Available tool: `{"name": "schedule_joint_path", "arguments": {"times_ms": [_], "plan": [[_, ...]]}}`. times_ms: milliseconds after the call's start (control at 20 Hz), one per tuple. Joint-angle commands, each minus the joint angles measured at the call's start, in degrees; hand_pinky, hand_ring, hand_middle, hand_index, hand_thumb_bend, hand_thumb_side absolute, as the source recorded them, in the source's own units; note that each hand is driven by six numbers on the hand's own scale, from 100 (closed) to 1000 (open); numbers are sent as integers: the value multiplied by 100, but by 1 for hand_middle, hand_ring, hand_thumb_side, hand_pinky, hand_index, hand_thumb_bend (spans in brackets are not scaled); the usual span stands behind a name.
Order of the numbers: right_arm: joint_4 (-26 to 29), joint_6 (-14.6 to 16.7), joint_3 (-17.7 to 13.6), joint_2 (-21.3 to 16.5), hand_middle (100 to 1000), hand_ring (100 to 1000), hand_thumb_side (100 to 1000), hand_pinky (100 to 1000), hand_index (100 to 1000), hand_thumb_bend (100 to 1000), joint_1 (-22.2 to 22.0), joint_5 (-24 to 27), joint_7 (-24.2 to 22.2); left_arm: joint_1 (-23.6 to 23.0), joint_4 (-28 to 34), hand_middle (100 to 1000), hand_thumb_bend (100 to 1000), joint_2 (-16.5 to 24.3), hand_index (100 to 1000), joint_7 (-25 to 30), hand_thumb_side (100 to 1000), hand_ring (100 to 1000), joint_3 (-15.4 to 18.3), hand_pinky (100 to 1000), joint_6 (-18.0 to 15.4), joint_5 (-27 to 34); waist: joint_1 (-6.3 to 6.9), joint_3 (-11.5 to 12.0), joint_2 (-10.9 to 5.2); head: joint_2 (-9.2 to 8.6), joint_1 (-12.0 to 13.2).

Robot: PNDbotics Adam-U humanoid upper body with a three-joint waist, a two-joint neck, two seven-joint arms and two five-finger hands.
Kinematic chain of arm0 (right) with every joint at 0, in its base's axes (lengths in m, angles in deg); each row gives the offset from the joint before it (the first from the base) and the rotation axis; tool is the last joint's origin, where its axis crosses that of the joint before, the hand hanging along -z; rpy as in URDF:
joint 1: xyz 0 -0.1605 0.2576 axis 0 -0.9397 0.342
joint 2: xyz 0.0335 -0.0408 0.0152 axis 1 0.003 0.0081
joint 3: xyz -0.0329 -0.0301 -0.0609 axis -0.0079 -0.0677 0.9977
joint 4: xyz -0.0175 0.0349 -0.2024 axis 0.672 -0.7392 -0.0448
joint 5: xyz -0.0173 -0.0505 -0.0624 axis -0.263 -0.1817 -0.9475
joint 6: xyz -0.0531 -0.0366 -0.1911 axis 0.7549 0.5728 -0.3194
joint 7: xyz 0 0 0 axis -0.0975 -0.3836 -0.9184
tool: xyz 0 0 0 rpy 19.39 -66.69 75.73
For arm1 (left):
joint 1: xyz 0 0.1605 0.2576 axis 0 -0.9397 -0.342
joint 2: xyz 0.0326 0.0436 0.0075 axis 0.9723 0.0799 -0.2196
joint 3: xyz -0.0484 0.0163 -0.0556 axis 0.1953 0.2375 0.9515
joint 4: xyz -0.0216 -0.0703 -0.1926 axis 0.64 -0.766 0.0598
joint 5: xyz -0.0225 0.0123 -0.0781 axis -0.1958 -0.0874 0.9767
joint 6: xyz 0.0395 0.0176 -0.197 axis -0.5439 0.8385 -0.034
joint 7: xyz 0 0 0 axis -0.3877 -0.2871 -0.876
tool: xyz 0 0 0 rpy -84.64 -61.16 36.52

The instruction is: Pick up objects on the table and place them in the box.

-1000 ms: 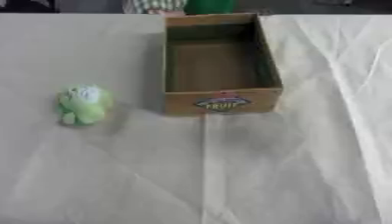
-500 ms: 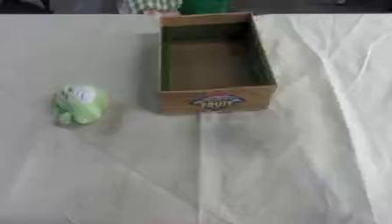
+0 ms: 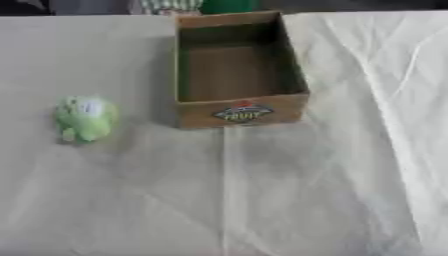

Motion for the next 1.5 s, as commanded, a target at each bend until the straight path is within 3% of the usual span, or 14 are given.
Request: {"name": "schedule_joint_path", "arguments": {"times_ms": [50, 450, 950, 1250, 1500], "plan": [[80, 7, -2, -222, 761, 741, 511, 854, 885, 100, 51, 41, -40, 344, -302, 817, 788, 216, 981, 320, 872, 843, -150, 676, -420, -451, -10, 2, -138, -91, -21], [80, 11, 42, -220, 761, 740, 513, 854, 885, 100, 74, 86, -92, 1204, -1380, 832, 813, -193, 1000, 1552, 798, 865, -730, 703, -1131, -1052, -29, -64, -180, -127, 35], [80, -10, 74, -197, 761, 741, 508, 858, 887, 100, 71, 109, -152, 1599, -2125, 836, 795, -723, 1000, 3035, 698, 874, -878, 732, -1159, -1156, 29, -100, -172, -185, 1], [80, -20, 83, -196, 762, 741, 507, 859, 887, 100, 75, 116, -164, 1695, -2371, 868, 874, -900, 1000, 3997, 652, 897, -938, 775, -1331, -443, 67, -117, -173, -182, 5], [80, -23, 98, -197, 762, 742, 507, 860, 888, 100, 81, 127, -184, 1762, -2293, 862, 1000, -1009, 1000, 4548, 643, 898, -1105, 793, -1274, 262, 81, -122, -172, -155, 47]]}}
